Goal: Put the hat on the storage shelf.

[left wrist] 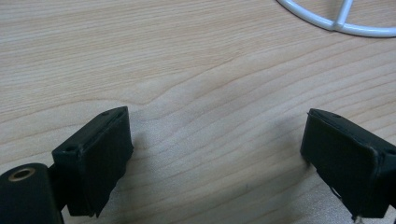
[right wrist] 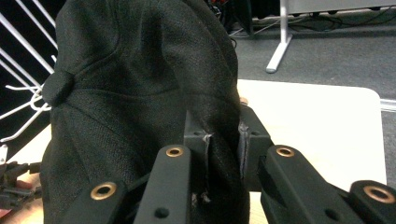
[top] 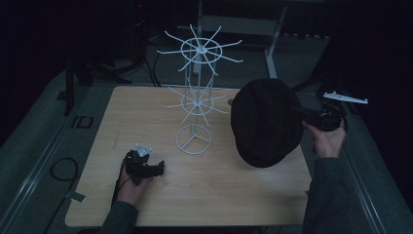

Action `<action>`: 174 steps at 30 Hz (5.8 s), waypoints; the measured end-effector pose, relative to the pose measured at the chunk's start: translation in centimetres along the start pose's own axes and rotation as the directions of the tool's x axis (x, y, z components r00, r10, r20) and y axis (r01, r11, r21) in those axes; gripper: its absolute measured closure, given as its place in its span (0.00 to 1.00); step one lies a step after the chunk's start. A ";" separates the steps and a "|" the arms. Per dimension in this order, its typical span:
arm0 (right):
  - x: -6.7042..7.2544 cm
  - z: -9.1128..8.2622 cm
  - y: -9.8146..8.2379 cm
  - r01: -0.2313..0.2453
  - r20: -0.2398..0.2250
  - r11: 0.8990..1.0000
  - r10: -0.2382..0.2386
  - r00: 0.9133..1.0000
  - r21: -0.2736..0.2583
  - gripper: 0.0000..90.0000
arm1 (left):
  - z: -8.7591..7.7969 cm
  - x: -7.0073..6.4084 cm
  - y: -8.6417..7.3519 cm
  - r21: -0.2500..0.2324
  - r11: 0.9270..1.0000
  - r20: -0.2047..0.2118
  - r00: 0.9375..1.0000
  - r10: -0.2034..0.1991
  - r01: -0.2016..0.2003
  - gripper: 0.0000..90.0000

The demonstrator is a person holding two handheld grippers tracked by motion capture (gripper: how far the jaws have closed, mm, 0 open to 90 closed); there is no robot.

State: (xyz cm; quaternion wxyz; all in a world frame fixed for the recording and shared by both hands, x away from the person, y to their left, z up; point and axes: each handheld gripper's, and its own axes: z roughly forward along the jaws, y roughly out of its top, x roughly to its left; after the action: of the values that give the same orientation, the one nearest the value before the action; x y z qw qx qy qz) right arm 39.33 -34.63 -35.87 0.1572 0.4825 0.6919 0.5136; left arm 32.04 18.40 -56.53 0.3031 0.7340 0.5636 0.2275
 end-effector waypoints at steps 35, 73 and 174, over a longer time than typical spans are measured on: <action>2.1 0.1 1.5 0.058 -0.140 0.998 -0.059 0.988 -0.009 0.86 | 0.0 0.0 0.0 0.000 1.000 0.000 1.000 0.000 0.000 0.10; 2.9 -1.6 4.0 0.049 -0.321 0.992 -0.083 0.943 -0.115 0.86 | 0.0 0.0 0.0 0.000 1.000 0.000 1.000 0.000 0.000 0.10; 4.4 3.4 8.3 -0.064 -0.412 0.987 -0.002 0.911 -0.145 0.84 | 0.0 -0.1 0.0 -0.002 1.000 0.001 1.000 -0.003 0.003 0.10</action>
State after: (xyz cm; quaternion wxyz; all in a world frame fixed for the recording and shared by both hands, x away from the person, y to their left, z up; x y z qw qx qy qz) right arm 43.78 -29.06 -28.92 0.0372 0.3611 0.6594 0.6584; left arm 32.06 18.33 -56.54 0.3044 0.7330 0.5643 0.2271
